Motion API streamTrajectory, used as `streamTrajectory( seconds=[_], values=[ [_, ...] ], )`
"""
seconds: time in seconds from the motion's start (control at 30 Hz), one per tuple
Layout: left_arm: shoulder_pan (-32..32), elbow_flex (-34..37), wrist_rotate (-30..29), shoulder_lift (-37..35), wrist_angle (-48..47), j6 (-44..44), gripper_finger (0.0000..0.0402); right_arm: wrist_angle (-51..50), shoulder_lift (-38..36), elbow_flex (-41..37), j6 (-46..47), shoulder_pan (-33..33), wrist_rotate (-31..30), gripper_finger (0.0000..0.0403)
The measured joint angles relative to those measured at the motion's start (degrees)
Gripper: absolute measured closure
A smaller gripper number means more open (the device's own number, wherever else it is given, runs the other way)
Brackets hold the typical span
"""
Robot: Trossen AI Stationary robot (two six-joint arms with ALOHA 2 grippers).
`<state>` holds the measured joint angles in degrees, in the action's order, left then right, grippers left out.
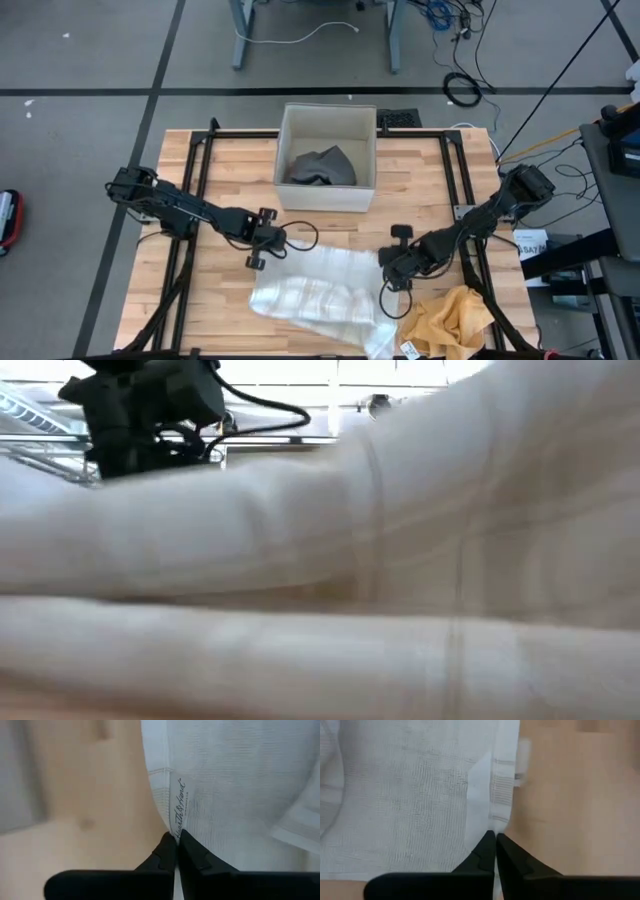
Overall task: Fold towel
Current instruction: Fold the white patterned towel
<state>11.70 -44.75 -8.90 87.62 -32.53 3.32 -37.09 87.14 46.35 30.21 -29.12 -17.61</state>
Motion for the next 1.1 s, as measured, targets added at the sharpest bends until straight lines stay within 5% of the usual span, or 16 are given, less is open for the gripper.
streamTrajectory(
  seconds=[0.27, 0.5, 0.8, 1.1],
  values=[
    [-2.94, -3.01, -13.21, -0.16, -4.04, 0.66, 0.0398, -25.66, -0.49, 8.57, 2.22, 3.11, -16.3, 0.0403],
    [-6.33, -3.02, -22.26, -0.19, -4.43, -3.45, 0.0382, -26.5, -0.49, 8.57, 0.97, 8.07, -19.24, 0.0389],
    [-4.51, -2.95, -26.52, -0.37, -6.34, -4.1, 0.034, -30.45, -7.63, 8.5, 7.11, 8.03, -18.44, 0.0262],
    [-1.8, -8.07, -36.7, -0.62, -11.99, -3.44, 0.0337, -17.55, -14.42, 8.52, 4.97, 4.99, -15.3, 0.0215]
  ],
)
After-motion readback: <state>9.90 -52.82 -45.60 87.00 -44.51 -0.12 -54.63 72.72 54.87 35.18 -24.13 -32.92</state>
